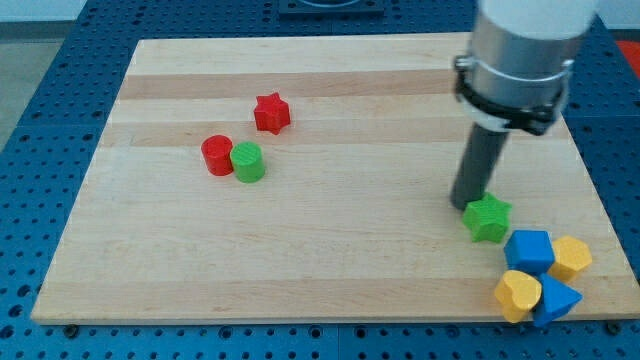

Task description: Place the green star above the yellow hexagon

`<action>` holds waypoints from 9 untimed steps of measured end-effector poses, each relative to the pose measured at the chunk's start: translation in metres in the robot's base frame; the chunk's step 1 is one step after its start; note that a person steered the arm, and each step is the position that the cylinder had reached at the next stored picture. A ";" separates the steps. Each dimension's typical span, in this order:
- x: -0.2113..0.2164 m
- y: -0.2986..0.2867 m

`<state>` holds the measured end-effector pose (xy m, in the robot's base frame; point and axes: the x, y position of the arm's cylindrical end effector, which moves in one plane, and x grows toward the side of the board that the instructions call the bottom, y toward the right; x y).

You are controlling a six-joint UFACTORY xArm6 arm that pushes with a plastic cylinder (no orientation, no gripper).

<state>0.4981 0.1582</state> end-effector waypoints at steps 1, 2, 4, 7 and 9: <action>0.000 0.001; 0.000 -0.013; 0.007 -0.072; 0.019 -0.027; 0.013 0.035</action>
